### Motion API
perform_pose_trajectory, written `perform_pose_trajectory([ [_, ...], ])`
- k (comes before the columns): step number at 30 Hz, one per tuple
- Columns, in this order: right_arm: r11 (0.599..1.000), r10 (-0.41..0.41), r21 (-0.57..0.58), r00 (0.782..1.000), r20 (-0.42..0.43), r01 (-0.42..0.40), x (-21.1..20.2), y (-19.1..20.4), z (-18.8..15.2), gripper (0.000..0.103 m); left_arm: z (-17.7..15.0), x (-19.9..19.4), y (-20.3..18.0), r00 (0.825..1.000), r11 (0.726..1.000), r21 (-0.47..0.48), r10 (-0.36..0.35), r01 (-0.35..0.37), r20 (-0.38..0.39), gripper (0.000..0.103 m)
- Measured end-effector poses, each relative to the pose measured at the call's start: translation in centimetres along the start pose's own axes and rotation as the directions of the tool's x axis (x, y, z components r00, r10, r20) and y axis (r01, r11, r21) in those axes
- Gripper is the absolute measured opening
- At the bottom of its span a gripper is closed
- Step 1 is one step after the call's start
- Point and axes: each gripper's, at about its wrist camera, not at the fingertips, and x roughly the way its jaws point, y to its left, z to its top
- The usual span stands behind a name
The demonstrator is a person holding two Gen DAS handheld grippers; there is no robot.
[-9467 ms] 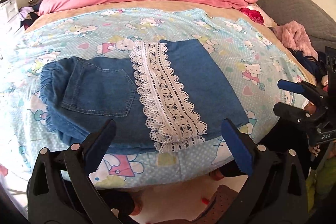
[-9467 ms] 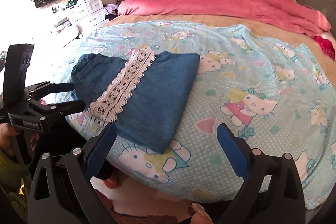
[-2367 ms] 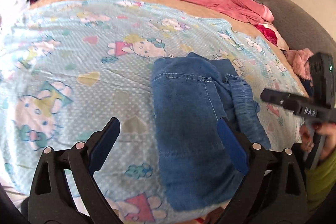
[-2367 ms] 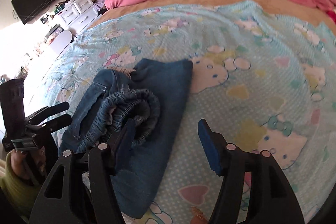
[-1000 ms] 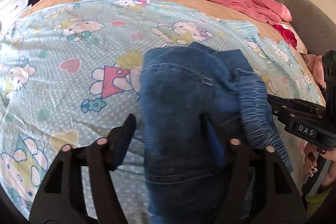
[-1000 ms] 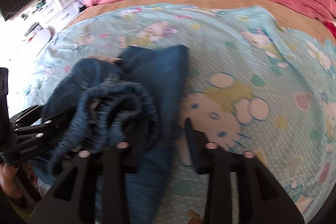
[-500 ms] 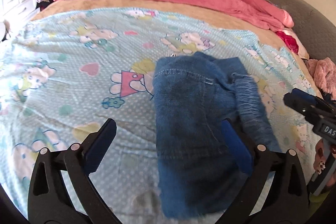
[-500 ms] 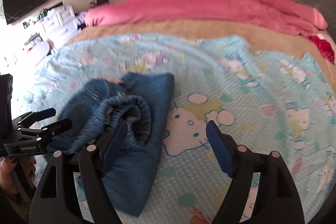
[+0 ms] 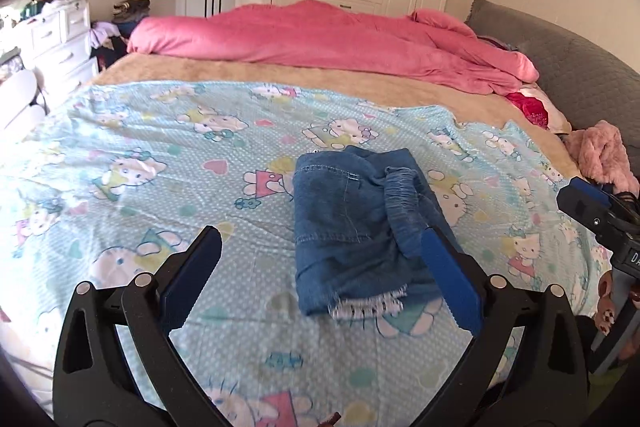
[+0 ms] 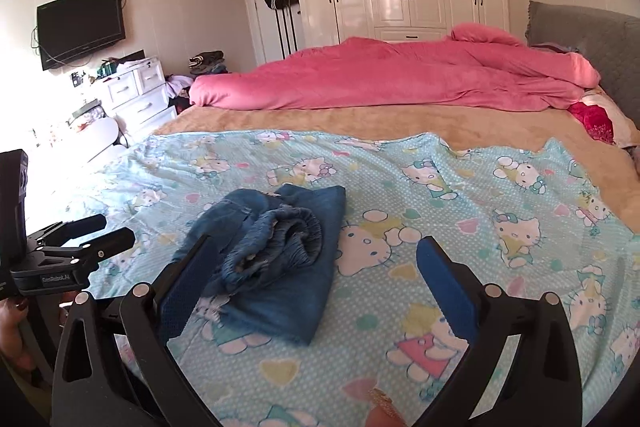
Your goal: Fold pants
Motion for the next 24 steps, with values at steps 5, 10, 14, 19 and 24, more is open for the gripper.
perform_pose_trajectory([
  [5, 0.999, 0.000, -0.033, 1.000, 0.011, 0.000, -2.2, 1.5, -1.1, 0.099, -1.3, -2.3, -0.4, 1.000, 1.000, 0.023, 0.018, -0.018, 0.019, 0.094],
  [10, 0.998, -0.007, -0.068, 1.000, -0.009, 0.006, -3.4, 2.9, -2.7, 0.099, -2.9, -3.7, -0.2, 1.000, 0.999, 0.037, 0.020, -0.020, 0.012, 0.094],
  [14, 0.998, -0.022, -0.064, 0.998, -0.061, 0.018, -3.2, 3.3, -4.7, 0.099, -4.3, -3.8, 0.3, 0.999, 0.999, 0.023, 0.038, -0.038, -0.003, 0.094],
  [19, 0.998, -0.047, -0.040, 0.992, -0.117, 0.042, -2.2, 3.0, -7.0, 0.099, -6.1, -3.3, 0.5, 0.998, 0.999, 0.013, 0.049, -0.049, -0.039, 0.094],
  [24, 0.998, -0.061, -0.022, 0.990, -0.127, 0.058, -2.0, 2.4, -7.3, 0.099, -7.4, -2.5, 0.7, 0.995, 0.999, -0.001, 0.053, -0.053, -0.079, 0.094],
])
